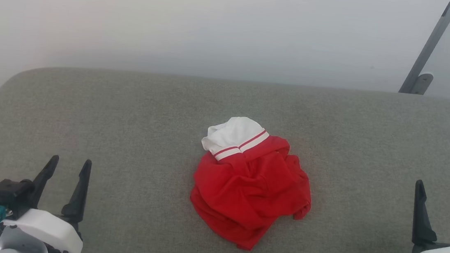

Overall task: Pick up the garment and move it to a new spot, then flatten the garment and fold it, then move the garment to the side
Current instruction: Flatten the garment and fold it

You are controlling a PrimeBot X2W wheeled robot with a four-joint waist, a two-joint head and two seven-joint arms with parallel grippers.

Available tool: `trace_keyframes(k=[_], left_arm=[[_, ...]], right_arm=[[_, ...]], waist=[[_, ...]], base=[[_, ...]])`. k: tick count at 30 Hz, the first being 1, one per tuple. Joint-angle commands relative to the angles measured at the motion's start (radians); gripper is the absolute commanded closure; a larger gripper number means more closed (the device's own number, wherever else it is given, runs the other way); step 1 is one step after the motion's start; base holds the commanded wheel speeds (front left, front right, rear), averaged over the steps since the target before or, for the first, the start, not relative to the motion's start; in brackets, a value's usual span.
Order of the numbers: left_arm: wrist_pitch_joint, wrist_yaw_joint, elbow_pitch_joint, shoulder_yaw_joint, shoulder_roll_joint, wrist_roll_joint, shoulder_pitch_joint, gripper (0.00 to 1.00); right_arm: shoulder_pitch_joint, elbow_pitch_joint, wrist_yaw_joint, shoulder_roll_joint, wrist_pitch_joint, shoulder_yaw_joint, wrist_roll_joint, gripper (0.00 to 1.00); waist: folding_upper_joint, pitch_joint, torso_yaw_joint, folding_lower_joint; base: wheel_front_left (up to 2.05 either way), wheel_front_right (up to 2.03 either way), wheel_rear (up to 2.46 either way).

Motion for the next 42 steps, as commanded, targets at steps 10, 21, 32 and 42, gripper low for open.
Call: trace_keyframes(k=[10,21,32,42], left_arm=[[0.133,-0.032,-0.097,-0.029,0.025,-0.047,-0.067,0.0],[0.402,-0.113,-0.12,-0.108,0.041,-0.128,-0.31,0.0],[0.735,-0.137,0.035,-0.213,0.014,-0.218,-0.534,0.0],[0.898,-0.106,0.189,-0.288,0.0,-0.189,-0.627,0.29]], right_arm=[[-0.032,-0.009,0.0,-0.013,0.007,0.034,-0.006,0.0],[-0.133,0.026,0.0,-0.025,-0.011,0.102,0.013,0.0],[-0.203,0.092,0.0,-0.018,-0.037,0.145,0.025,0.0],[-0.226,0.119,0.0,-0.015,-0.045,0.147,0.031,0.0]], waist=[[-0.0001,0.039,-0.041,0.0],[-0.0001,0.129,-0.156,0.0],[-0.0001,0.188,-0.258,0.0],[-0.0001,0.222,-0.285,0.0]], base=[[0.0,0.0,0.0],[0.0,0.0,0.0],[0.0,0.0,0.0],[0.0,0.0,0.0]])
